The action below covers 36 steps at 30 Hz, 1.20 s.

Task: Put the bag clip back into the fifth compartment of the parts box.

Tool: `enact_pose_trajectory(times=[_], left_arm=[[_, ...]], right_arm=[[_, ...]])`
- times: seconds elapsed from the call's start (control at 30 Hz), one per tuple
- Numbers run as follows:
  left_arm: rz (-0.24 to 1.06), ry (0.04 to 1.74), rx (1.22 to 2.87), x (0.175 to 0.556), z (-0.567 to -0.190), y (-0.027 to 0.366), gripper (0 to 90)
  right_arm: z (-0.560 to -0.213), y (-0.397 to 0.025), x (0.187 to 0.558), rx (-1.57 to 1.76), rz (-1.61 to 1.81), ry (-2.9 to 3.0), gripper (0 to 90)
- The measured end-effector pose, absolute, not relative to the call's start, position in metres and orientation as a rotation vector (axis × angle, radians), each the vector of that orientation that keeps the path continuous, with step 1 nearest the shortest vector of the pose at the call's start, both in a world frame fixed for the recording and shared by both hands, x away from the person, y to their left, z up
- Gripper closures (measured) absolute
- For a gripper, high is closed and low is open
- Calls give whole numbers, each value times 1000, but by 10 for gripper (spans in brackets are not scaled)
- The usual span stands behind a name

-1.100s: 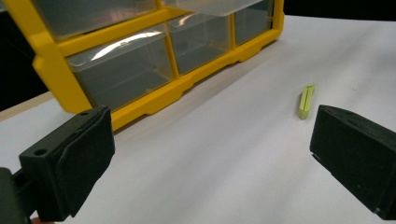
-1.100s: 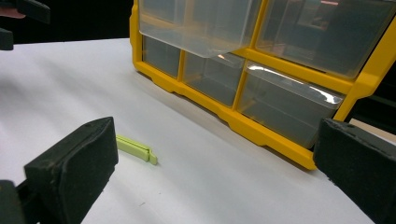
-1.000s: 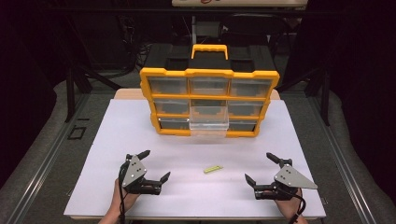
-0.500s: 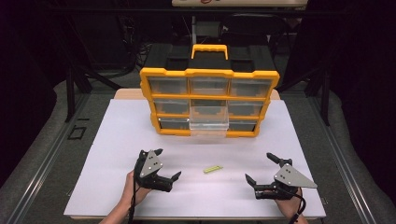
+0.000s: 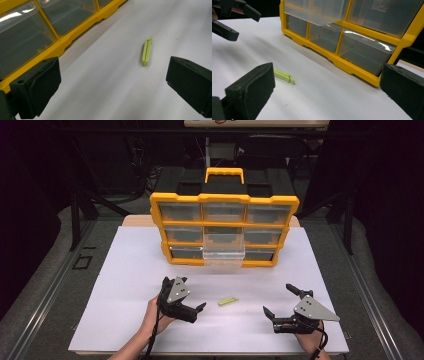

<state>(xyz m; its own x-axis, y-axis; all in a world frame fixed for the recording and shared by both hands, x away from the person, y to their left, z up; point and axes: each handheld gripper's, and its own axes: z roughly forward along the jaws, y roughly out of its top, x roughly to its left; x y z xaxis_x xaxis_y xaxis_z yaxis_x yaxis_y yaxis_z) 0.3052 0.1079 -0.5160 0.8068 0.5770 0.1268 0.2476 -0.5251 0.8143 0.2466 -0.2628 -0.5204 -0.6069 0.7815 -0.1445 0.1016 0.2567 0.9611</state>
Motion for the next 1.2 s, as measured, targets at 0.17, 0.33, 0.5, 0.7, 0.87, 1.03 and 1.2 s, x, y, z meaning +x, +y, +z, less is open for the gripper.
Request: enact_pose_trajectory(times=[0.17, 0.33, 0.5, 0.7, 0.87, 1.03, 1.2], left_arm=[[464, 591, 2163, 308, -514, 95, 0], [439, 582, 2200, 311, -515, 84, 0], [428, 561, 2239, 313, -515, 74, 0], [419, 544, 2272, 316, -516, 65, 0], [415, 531, 2301, 317, -517, 59, 0], [414, 527, 2323, 320, -518, 53, 0], [415, 523, 2340, 322, -518, 48, 0]], right_arm=[[-521, -263, 247, 804, 1387, 1905, 0], [-521, -264, 247, 807, 1390, 1907, 0], [-521, -264, 247, 810, 1391, 1912, 0], [-522, -264, 248, 806, 1387, 1920, 0], [-522, -264, 248, 810, 1386, 1922, 0], [-522, -264, 248, 811, 1386, 1924, 0], [-522, -264, 248, 811, 1385, 1926, 0]])
